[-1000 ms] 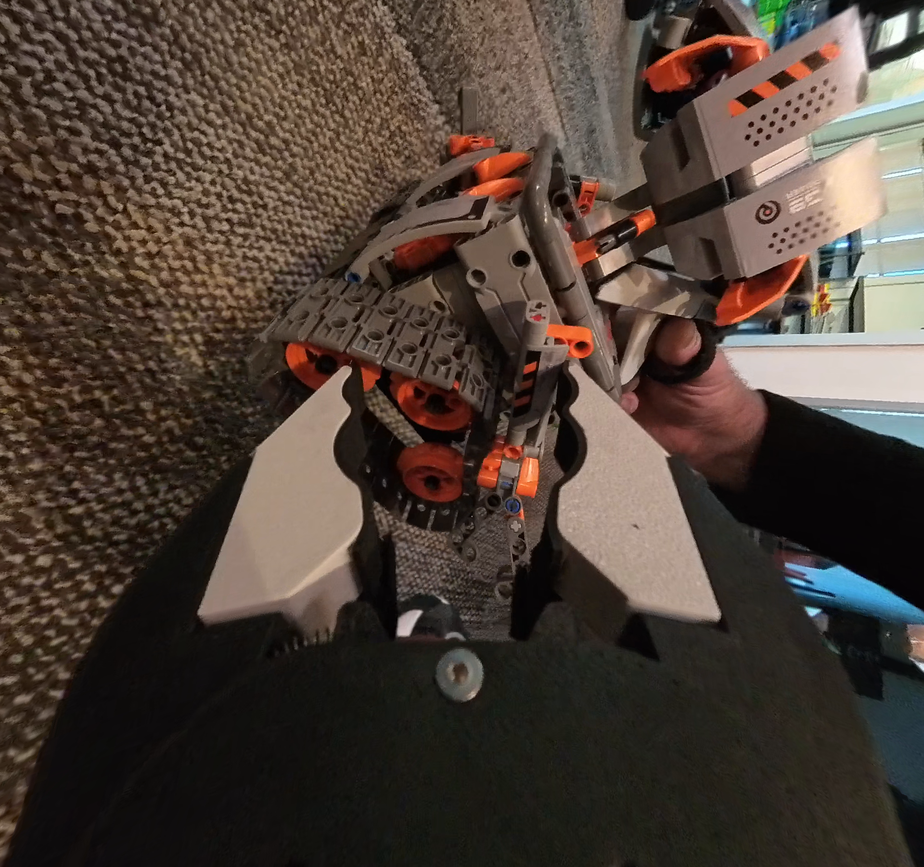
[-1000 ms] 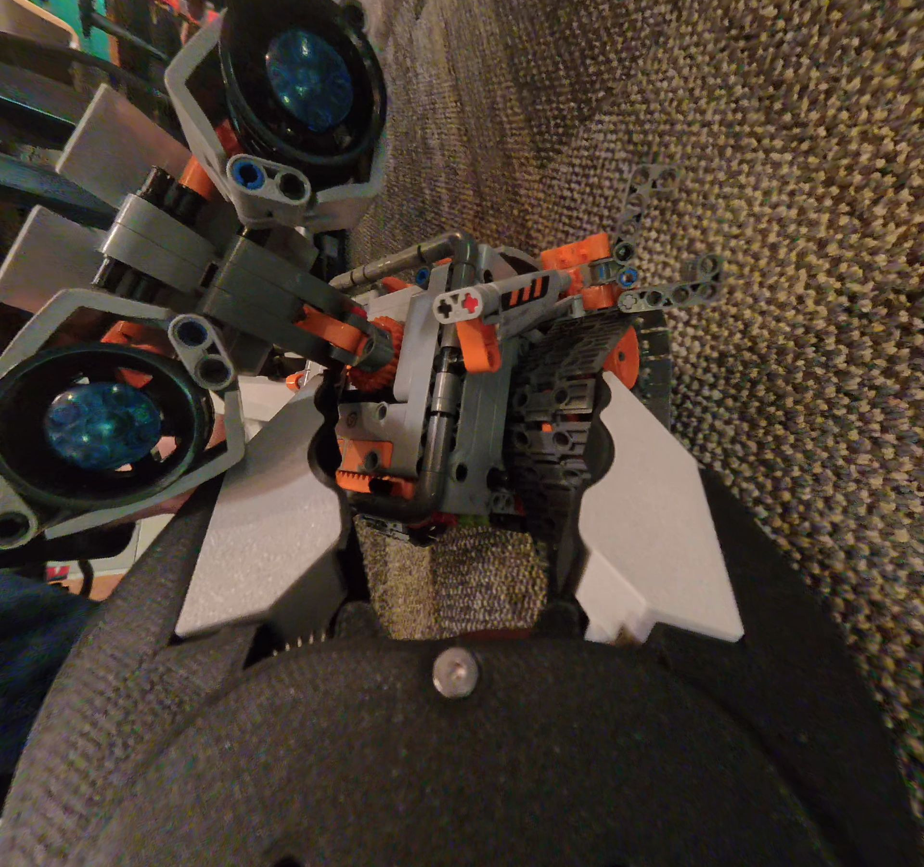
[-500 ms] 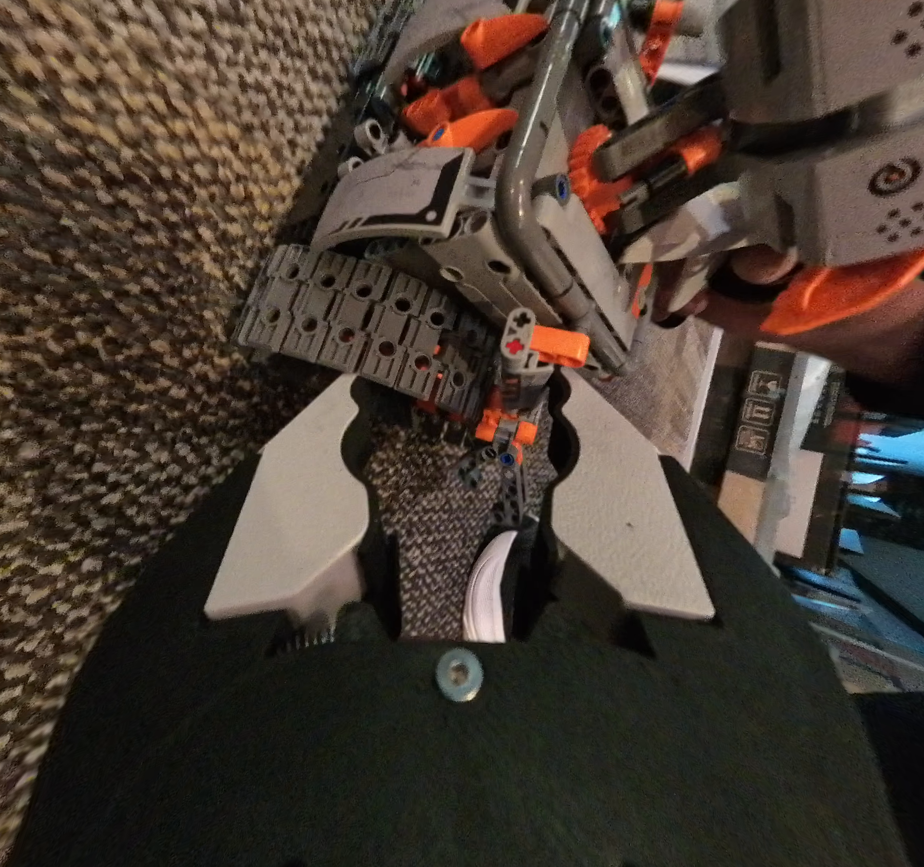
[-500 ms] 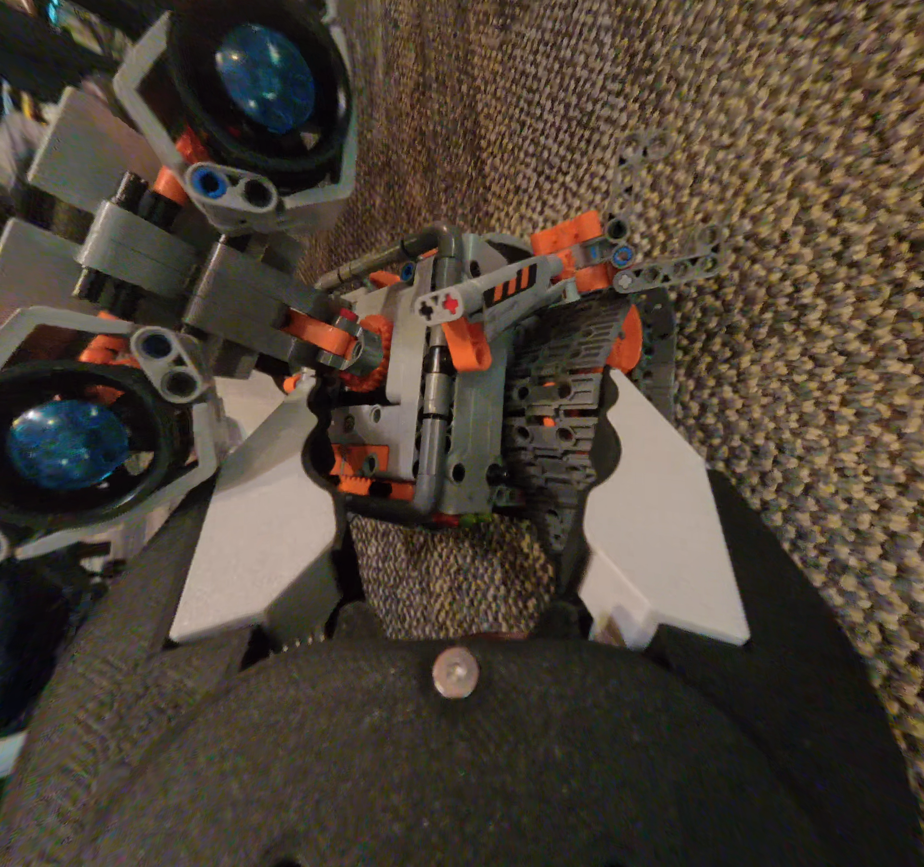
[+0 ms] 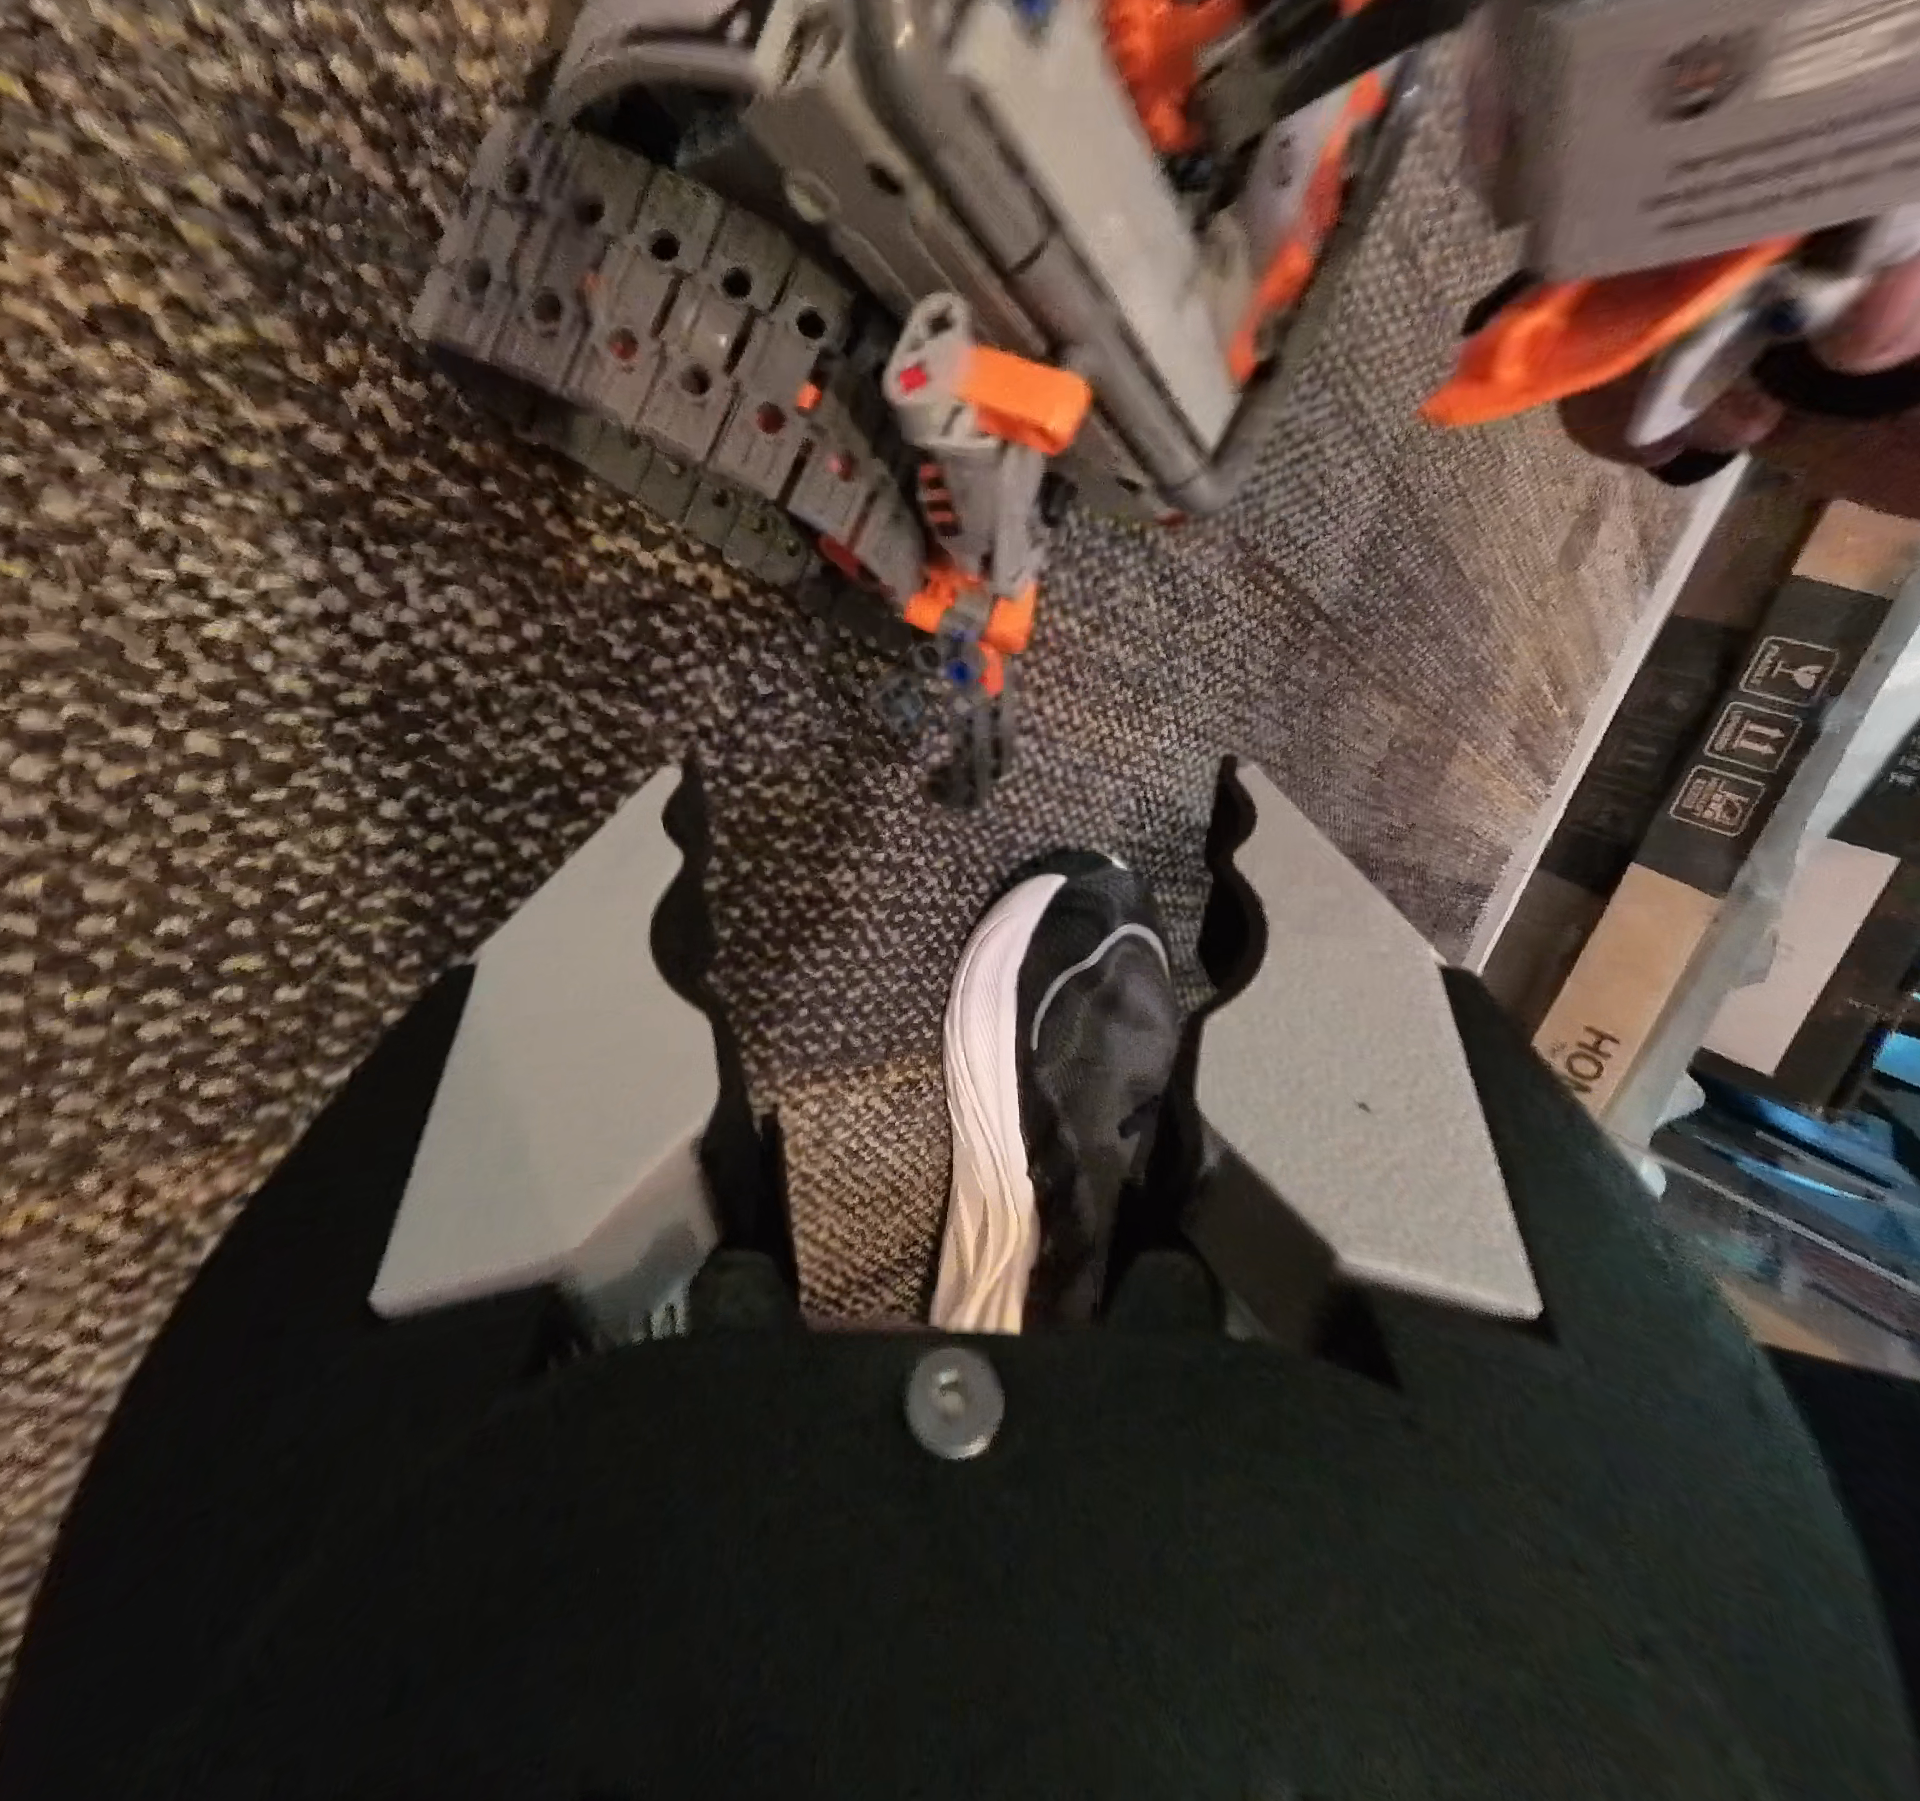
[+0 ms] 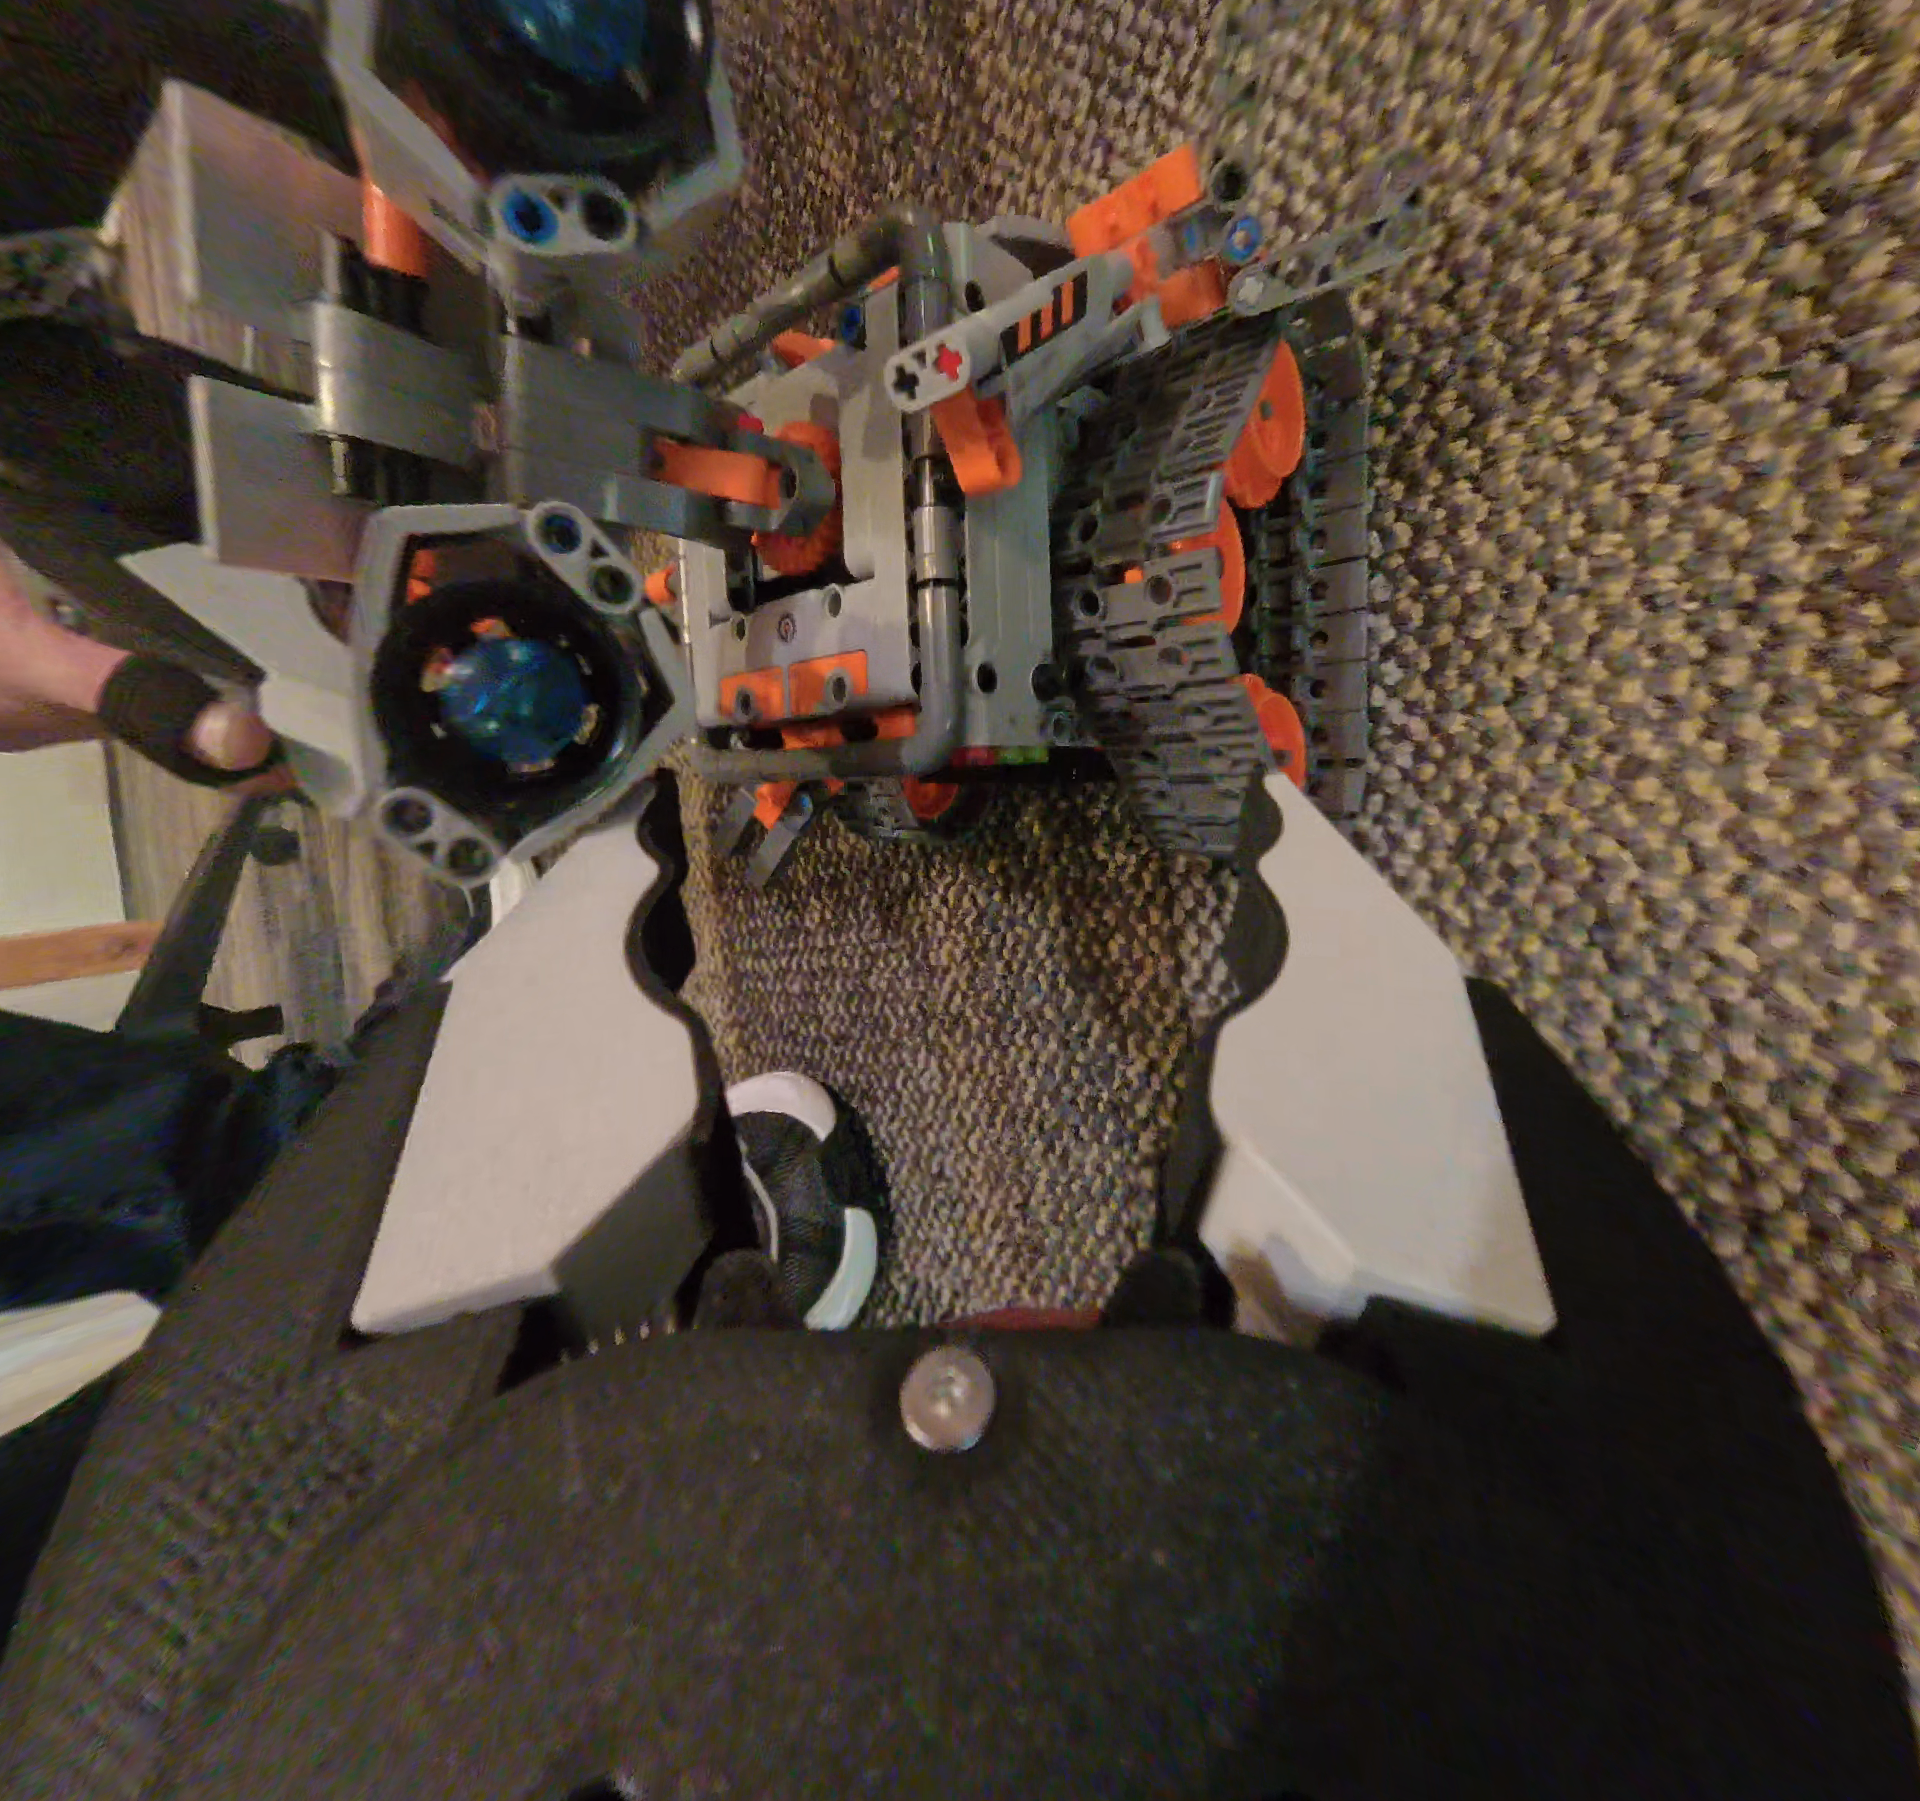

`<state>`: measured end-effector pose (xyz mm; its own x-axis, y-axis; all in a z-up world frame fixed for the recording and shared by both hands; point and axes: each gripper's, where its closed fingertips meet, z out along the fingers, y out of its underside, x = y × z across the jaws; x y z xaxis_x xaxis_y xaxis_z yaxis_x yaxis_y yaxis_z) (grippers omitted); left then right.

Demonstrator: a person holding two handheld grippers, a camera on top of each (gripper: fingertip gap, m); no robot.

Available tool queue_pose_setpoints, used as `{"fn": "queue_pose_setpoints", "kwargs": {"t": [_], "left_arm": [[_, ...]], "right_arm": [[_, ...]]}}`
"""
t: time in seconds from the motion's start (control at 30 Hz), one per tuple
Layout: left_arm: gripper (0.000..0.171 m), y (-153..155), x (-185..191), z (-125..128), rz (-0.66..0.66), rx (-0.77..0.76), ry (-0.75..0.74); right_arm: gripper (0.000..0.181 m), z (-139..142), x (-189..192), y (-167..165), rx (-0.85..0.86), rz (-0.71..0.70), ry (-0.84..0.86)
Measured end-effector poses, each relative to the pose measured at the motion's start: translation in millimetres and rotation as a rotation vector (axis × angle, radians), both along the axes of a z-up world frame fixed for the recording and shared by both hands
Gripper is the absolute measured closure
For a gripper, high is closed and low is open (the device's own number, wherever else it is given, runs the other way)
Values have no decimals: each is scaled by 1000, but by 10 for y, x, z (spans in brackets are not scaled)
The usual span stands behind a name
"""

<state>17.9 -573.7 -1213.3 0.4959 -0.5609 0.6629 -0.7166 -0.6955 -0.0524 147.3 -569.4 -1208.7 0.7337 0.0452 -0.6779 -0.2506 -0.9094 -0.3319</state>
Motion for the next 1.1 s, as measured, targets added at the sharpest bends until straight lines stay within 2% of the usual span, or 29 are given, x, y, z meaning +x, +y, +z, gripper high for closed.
{"fn": "queue_pose_setpoints", "kwargs": {"t": [0.2, 0.33, 0.4, 0.53, 0.6, 0.7, 0.83, 0.97, 1.03, 1.1], "left_arm": [[84, 260, 365, 787, 76, 131, -98], [97, 391, 645, 1058, 131, 210, -66], [103, 448, 789, 1054, 112, 259, -31], [121, 516, 951, 861, 109, 266, 67], [132, 561, 937, 769, 93, 289, 127], [140, 624, 928, 728, 48, 340, 157], [148, 626, 967, 741, -147, 414, 121], [150, 594, 989, 737, -483, 554, 72], [150, 588, 971, 726, -589, 581, 63], [150, 562, 976, 753, -661, 568, 14]], "right_arm": [[96, 301, 6, -200, 16, -37, 22], [101, 546, -25, -242, 59, -74, 19], [107, 674, -49, -216, 89, -90, 22], [112, 849, -224, -137, 130, -63, 19], [117, 879, -338, -111, 134, -40, 22], [123, 890, -478, -99, 134, -31, 32], [124, 901, -691, -157, 134, -9, 82], [123, 991, -957, -245, 144, 91, 179], [126, 1035, -812, -309, 134, 42, 256], [131, 1018, -452, -376, 110, -61, 304]]}}
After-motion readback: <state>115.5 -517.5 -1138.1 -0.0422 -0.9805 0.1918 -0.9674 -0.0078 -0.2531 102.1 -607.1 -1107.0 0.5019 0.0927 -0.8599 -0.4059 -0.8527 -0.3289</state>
